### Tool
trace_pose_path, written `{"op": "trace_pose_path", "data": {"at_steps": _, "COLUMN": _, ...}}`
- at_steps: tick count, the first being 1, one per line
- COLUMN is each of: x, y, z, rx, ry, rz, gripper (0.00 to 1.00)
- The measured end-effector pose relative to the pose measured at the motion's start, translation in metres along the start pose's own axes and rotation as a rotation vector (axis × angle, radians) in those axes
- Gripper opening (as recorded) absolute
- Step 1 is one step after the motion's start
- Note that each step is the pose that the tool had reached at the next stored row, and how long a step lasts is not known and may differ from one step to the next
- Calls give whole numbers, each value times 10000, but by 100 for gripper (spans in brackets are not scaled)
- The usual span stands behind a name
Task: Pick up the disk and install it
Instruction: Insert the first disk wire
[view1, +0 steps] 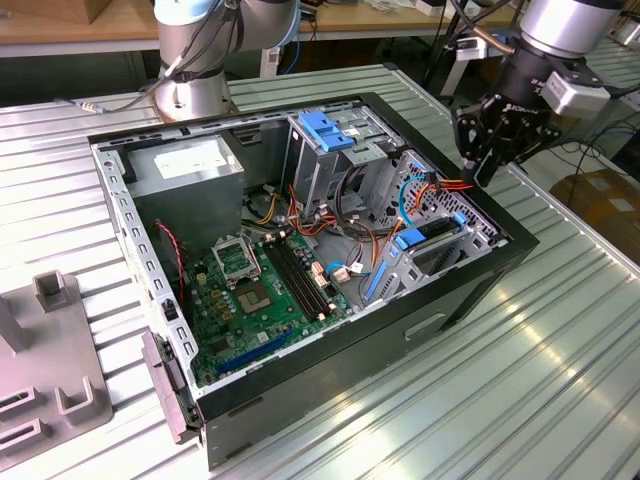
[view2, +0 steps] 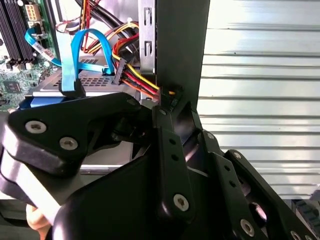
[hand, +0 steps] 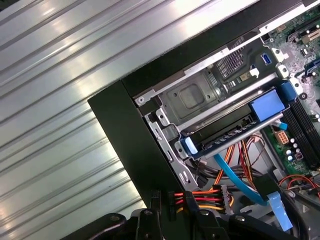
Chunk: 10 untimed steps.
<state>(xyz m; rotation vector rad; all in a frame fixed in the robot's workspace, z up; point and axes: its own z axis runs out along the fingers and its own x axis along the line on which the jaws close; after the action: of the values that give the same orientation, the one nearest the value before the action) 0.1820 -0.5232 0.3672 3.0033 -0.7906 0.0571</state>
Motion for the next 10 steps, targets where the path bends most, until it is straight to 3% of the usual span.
{"op": "trace_pose_path", "data": {"at_steps": 4, "x": 1, "y": -14, "z": 11, "rx": -10, "ry": 11, "rz": 14, "gripper": 30}}
{"op": "trace_pose_path", "data": {"at_steps": 6, "x": 2, "y": -14, "z": 11, "rx": -17, "ry": 15, "rz": 15, "gripper": 17}}
{"op": "trace_pose_path", "data": {"at_steps": 10, "x": 3, "y": -14, "z": -3, "rx": -19, "ry": 15, "rz": 15, "gripper": 16}}
